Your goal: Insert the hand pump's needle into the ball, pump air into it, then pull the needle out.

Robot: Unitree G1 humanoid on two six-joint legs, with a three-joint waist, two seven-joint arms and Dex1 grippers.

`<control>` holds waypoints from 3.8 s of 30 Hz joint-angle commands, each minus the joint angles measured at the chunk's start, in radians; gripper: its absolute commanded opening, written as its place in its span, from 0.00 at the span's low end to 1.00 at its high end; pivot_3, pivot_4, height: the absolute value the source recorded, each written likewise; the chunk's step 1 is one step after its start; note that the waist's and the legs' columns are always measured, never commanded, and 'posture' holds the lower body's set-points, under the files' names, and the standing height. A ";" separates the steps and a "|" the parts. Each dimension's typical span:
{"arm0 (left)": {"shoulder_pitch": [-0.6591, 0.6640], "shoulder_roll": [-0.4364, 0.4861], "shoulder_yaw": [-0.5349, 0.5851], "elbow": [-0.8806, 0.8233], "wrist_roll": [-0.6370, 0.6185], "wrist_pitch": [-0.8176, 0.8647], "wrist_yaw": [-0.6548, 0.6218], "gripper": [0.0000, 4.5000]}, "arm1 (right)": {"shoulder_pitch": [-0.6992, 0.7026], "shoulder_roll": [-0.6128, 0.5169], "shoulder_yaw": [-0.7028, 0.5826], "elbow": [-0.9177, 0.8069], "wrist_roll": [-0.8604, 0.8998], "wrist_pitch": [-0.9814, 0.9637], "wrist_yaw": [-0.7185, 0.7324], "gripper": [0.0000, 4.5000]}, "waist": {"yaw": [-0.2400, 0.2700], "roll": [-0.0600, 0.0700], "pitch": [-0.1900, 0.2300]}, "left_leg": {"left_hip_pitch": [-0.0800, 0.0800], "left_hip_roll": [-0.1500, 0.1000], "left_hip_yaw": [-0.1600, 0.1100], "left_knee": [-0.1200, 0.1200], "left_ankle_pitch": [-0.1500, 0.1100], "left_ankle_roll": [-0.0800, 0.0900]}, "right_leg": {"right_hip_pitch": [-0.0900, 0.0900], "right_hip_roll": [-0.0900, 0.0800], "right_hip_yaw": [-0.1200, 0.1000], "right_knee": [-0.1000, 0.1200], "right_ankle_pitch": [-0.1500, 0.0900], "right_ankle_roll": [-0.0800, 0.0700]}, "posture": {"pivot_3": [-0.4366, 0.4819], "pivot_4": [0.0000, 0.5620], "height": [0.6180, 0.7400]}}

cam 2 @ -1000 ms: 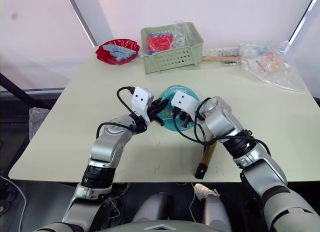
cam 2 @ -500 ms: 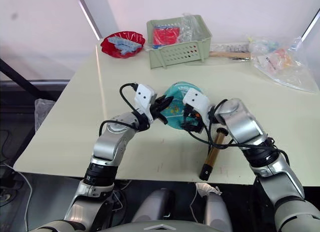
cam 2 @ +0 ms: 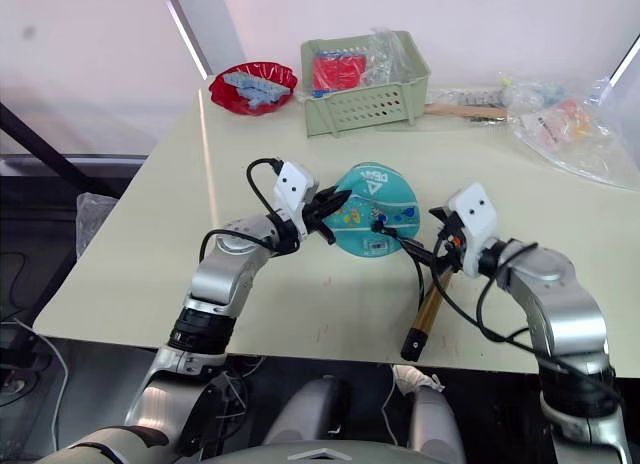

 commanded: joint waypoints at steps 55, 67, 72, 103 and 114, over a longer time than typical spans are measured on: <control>-0.323 0.043 -0.008 0.552 0.005 -0.327 -0.454 0.99 | 0.614 -0.113 -0.379 0.340 0.359 -0.975 0.467 1.00 | 0.020 -0.009 0.008 | 0.012 -0.003 0.010 0.000 -0.001 0.008 | 0.010 -0.005 0.011 0.001 0.000 0.003 | 0.48 0.27 0.97; -0.240 0.116 0.033 0.239 -0.085 -0.124 -0.453 0.99 | 0.603 -0.101 -0.379 0.361 0.378 -1.017 0.469 1.00 | -0.004 -0.015 0.016 | 0.008 -0.002 0.030 0.000 -0.003 0.012 | -0.008 -0.003 0.034 0.004 0.003 0.007 | 0.48 0.27 0.97; -0.206 0.152 0.059 0.148 -0.122 -0.060 -0.441 0.99 | 0.599 -0.103 -0.380 0.371 0.387 -1.026 0.471 1.00 | -0.014 -0.017 0.018 | 0.011 -0.003 0.037 0.000 -0.005 0.015 | -0.011 0.000 0.049 0.004 0.006 0.011 | 0.48 0.27 0.97; 0.254 0.365 0.350 -0.207 -0.381 0.065 -0.388 0.99 | 0.491 -0.134 -0.345 0.483 0.374 -1.019 0.507 1.00 | -0.029 -0.019 0.019 | 0.015 0.003 0.046 0.002 -0.006 0.016 | -0.015 -0.002 0.051 0.003 0.018 0.006 | 0.48 0.27 0.97; 0.535 0.375 0.438 -0.219 -0.354 -0.029 -0.359 0.99 | 0.429 -0.154 -0.338 0.578 0.351 -1.034 0.514 1.00 | -0.028 -0.019 0.019 | 0.015 0.004 0.046 0.003 -0.006 0.016 | -0.016 -0.005 0.051 0.003 0.018 0.004 | 0.48 0.27 0.97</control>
